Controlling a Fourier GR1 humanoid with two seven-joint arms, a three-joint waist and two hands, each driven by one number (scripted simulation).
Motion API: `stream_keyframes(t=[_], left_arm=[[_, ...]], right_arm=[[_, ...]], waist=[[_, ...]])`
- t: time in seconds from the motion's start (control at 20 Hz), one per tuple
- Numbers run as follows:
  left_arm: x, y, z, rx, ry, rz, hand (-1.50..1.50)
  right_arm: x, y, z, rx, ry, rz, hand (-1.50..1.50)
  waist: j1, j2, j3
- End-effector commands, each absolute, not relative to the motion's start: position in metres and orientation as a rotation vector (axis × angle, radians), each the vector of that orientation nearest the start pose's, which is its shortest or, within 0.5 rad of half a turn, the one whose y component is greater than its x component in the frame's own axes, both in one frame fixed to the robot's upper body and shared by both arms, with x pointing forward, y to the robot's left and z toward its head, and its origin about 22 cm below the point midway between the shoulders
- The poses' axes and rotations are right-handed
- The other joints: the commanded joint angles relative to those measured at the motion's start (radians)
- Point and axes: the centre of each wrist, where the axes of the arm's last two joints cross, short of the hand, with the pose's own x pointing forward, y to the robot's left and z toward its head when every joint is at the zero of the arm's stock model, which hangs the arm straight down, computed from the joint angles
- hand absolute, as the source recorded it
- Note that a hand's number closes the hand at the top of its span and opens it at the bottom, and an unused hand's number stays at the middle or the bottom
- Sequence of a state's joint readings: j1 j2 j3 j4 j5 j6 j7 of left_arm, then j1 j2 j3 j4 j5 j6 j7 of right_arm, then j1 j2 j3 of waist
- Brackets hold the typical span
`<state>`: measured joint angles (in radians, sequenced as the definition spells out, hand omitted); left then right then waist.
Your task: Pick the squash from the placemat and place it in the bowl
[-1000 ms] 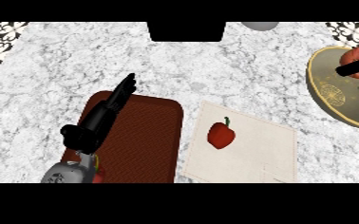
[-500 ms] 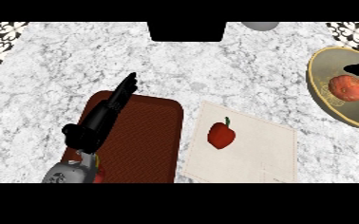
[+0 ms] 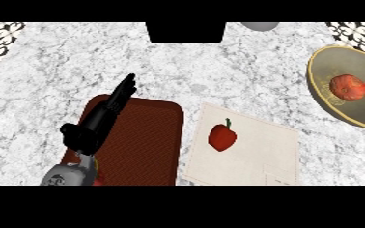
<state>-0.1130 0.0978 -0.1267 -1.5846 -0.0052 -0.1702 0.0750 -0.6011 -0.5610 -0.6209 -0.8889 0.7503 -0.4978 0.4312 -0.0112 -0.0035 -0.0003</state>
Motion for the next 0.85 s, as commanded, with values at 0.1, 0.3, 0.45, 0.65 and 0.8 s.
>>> stream_keyframes(t=[0.1, 0.3, 0.45, 0.65, 0.8], left_arm=[[0.257, 0.209, 0.033, -0.157, -1.579, -0.359, 0.0], [0.261, 0.205, 0.039, -0.161, -1.58, -0.343, 0.0], [0.247, 0.215, 0.036, -0.138, -1.573, -0.344, 0.0], [0.258, 0.217, 0.035, -0.136, -1.589, -0.344, 0.0], [0.263, 0.193, 0.026, -0.14, -1.559, -0.356, 0.0]], right_arm=[[0.267, -0.503, 0.127, -1.423, -1.055, -0.562, -1.5], [0.208, -0.517, 0.108, -1.453, -1.063, -0.631, -1.5], [0.159, -0.526, 0.113, -1.457, -1.102, -0.682, -1.5], [0.106, -0.51, 0.082, -1.407, -1.098, -0.656, -1.5], [0.063, -0.515, 0.085, -1.377, -1.139, -0.656, -1.5]], waist=[[-0.018, -0.006, 0.0], [-0.017, -0.003, 0.0], [-0.021, -0.007, 0.0], [-0.011, -0.001, 0.0], [-0.016, 0.0, 0.0]])
